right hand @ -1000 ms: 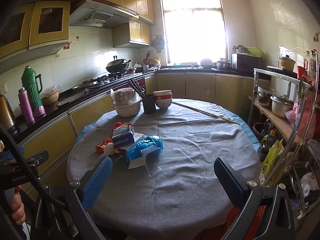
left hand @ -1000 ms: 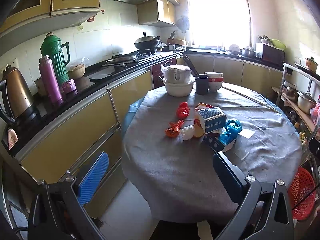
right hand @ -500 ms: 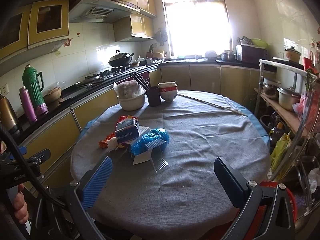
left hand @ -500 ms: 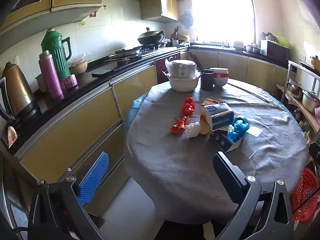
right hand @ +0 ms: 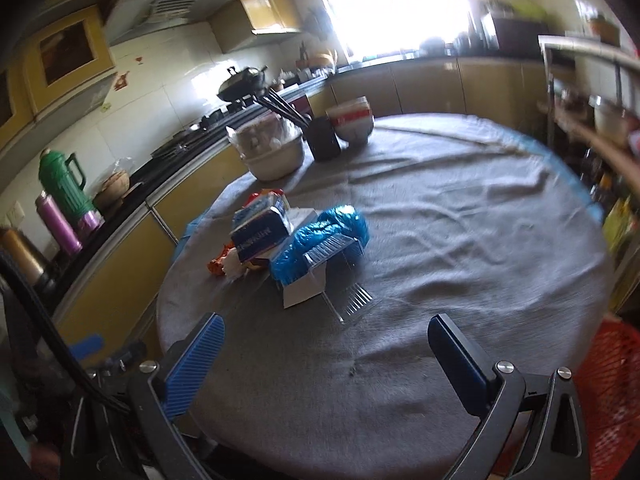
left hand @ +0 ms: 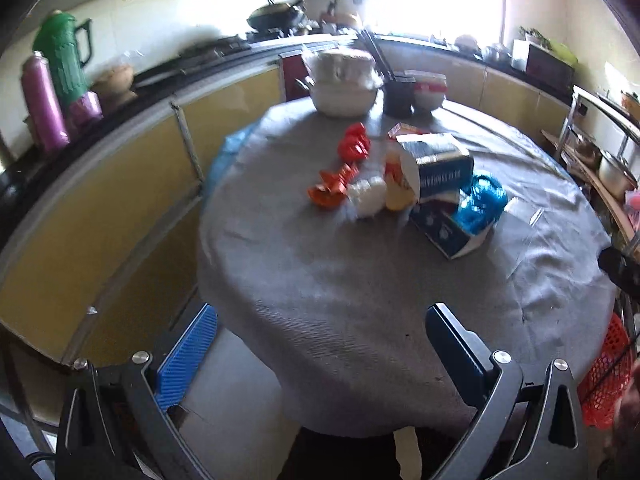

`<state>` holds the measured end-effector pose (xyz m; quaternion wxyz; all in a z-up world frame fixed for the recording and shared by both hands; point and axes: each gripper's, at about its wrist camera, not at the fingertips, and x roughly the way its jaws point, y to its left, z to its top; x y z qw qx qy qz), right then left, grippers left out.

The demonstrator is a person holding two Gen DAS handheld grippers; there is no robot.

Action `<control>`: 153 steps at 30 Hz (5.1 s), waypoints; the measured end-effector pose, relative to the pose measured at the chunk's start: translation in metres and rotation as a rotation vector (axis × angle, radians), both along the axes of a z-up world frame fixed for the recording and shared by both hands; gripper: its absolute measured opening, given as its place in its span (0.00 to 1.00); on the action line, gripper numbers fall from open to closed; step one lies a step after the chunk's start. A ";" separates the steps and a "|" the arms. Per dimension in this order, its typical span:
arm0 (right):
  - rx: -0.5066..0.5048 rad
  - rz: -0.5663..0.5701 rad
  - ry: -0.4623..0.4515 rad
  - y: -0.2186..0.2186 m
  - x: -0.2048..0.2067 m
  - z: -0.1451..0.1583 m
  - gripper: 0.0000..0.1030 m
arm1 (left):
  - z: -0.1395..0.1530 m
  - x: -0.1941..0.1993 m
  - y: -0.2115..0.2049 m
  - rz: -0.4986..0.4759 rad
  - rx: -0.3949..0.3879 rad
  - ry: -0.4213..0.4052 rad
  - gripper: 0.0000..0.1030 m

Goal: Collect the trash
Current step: 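Grasp the clear plastic container with the right tool while the left tool grasps the blue-printed paper box, then carry both items over the red basket and open both tools to drop them, then swing both tools back toward the table, then grasp the orange plastic bag bundle with the left tool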

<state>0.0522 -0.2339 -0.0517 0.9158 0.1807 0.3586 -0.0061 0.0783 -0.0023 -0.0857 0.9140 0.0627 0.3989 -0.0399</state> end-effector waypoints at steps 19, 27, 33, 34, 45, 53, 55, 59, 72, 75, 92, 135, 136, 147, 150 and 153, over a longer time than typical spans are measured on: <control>-0.055 0.220 0.017 -0.017 0.102 -0.061 0.93 | 0.005 0.152 -0.039 -0.163 -0.207 0.248 1.00; -0.057 0.252 -0.023 -0.009 0.106 -0.070 0.57 | 0.016 0.199 -0.109 -0.154 -0.165 0.341 1.00; -0.050 0.248 -0.051 -0.009 0.090 -0.068 0.57 | 0.007 0.215 -0.138 -0.112 -0.085 0.375 1.00; -0.048 0.247 -0.056 -0.009 0.085 -0.067 0.57 | 0.004 0.216 -0.141 -0.111 -0.085 0.387 1.00; -0.016 0.191 -0.109 -0.029 0.047 -0.055 0.57 | -0.028 0.215 -0.133 -0.081 -0.194 0.487 0.69; -0.017 0.093 -0.164 -0.057 0.007 -0.037 0.57 | 0.003 0.181 -0.116 -0.095 -0.215 0.361 0.69; -0.019 0.044 -0.179 -0.070 -0.008 -0.031 0.57 | 0.013 0.167 -0.117 -0.124 -0.215 0.325 0.69; -0.035 -0.054 -0.191 -0.100 -0.037 -0.019 0.57 | 0.028 0.129 -0.141 -0.237 -0.178 0.254 0.69; 0.242 -0.448 -0.099 -0.241 -0.184 -0.061 0.57 | 0.003 -0.021 -0.303 -0.892 -0.145 0.356 0.69; 0.322 -0.508 -0.085 -0.262 -0.211 -0.077 0.60 | -0.009 -0.044 -0.336 -0.984 -0.134 0.398 0.69; 0.407 -0.564 -0.126 -0.282 -0.252 -0.082 0.71 | -0.033 -0.062 -0.351 -1.011 -0.119 0.439 0.70; 0.195 -0.082 -0.155 -0.068 0.042 -0.076 0.71 | -0.052 0.094 -0.025 0.086 0.025 -0.051 0.74; 0.189 -0.076 -0.156 -0.067 0.042 -0.076 0.71 | -0.054 0.095 -0.025 0.086 0.019 -0.045 0.74; 0.248 -0.095 -0.147 -0.079 0.042 -0.083 0.71 | -0.067 0.116 -0.007 0.115 -0.056 0.020 0.74; 0.230 -0.091 -0.152 -0.078 0.043 -0.082 0.71 | -0.064 0.125 -0.004 0.105 -0.080 0.027 0.74; 0.198 -0.071 -0.157 -0.072 0.044 -0.080 0.71 | -0.061 0.137 0.000 0.077 -0.128 0.054 0.74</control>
